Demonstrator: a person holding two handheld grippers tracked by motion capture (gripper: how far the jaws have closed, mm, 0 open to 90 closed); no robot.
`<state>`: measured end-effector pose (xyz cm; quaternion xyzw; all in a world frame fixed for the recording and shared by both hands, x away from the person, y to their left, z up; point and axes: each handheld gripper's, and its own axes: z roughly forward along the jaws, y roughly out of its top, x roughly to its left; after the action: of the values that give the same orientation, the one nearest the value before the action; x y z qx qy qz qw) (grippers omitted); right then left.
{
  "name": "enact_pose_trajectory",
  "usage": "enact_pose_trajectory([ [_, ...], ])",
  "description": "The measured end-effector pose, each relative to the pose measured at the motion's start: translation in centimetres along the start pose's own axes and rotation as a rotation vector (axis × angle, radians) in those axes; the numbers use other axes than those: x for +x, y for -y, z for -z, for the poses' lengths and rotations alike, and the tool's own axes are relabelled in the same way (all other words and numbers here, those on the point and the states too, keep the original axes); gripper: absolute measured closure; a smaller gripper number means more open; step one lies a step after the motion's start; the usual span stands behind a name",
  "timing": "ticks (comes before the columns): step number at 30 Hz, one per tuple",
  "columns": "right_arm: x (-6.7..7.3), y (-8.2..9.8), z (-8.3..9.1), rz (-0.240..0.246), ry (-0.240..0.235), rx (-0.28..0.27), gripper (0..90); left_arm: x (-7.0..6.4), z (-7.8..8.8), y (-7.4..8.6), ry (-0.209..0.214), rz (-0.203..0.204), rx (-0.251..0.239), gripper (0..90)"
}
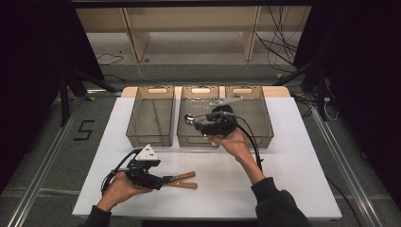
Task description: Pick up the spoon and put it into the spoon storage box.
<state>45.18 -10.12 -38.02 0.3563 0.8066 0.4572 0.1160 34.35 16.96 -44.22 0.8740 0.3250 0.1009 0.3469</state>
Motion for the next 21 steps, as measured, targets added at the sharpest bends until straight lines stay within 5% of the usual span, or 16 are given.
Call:
enact_pose_trajectory([
  [11, 1.2, 5.4, 4.1, 0.020, -0.067, -0.048, 33.9, -0.4, -1.0, 0.0, 0.008, -0.038, 0.104, 30.8],
  [21, 0.7, 8.8, 5.8, 0.022, -0.050, -0.049, 32.7, -0.3, -0.9, 0.3, -0.001, -0.058, 0.163, 35.6],
])
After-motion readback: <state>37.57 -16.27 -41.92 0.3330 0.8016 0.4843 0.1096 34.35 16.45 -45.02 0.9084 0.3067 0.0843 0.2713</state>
